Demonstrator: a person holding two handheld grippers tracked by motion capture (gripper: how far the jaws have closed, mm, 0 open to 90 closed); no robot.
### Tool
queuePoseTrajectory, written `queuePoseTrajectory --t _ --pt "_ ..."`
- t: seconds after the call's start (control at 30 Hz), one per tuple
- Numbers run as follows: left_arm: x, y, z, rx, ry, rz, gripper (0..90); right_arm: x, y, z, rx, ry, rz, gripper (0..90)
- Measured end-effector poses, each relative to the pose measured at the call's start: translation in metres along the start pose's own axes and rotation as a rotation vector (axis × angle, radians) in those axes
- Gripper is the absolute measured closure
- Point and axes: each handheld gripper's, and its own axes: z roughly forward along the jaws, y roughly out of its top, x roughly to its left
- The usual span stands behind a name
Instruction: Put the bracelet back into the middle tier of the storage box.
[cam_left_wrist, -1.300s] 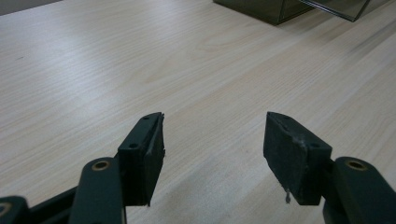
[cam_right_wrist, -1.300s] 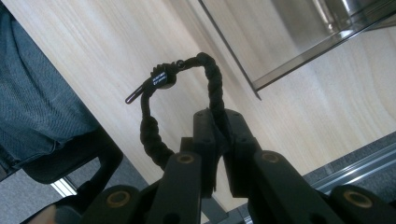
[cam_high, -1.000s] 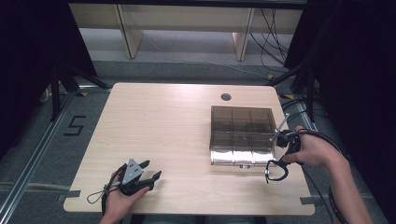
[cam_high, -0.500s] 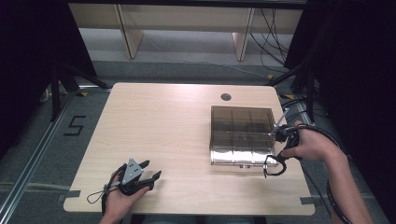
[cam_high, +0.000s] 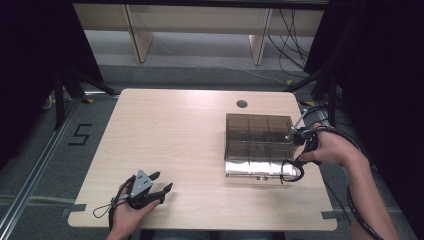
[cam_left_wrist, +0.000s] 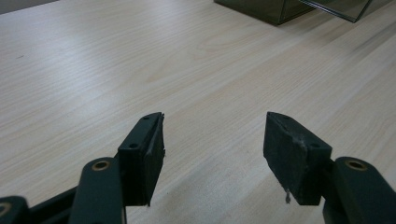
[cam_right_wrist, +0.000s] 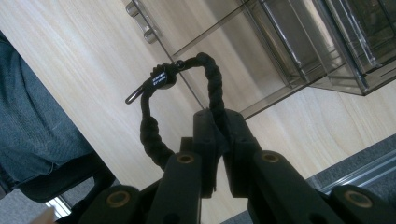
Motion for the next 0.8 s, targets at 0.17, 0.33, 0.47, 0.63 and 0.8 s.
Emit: queuePoseTrajectory --t 0.17,0.33,0.47,0.63,0.8 --pt "-0.0004 -0.0003 0.0004 -0.002 -0.003 -0.015 38.0 -0.0012 0.0017 -0.0002 -0.002 -0.001 0.005 85.3" --pt "0.0003 -0.0001 -0.0001 -0.004 -0.003 -0.002 38.0 -0.0028 0.0038 -0.0004 -0.007 -0.01 0.012 85.3" --pt "-0.0003 -0.0003 0.0004 -0.002 -0.003 -0.017 37.9 -0.0052 0.0056 -0.0012 -0.015 -0.018 0.002 85.3" --pt "-0.0005 -0.0003 0.0005 0.0 -0.002 -0.014 37.9 -0.0092 0.0072 -0.0021 -0.03 -0.016 0.003 85.3" --pt "0.0001 0.0 -0.0001 0.0 0.0 0.0 37.9 -0.0084 0.0078 -0.0016 -0.038 -0.017 0.019 85.3"
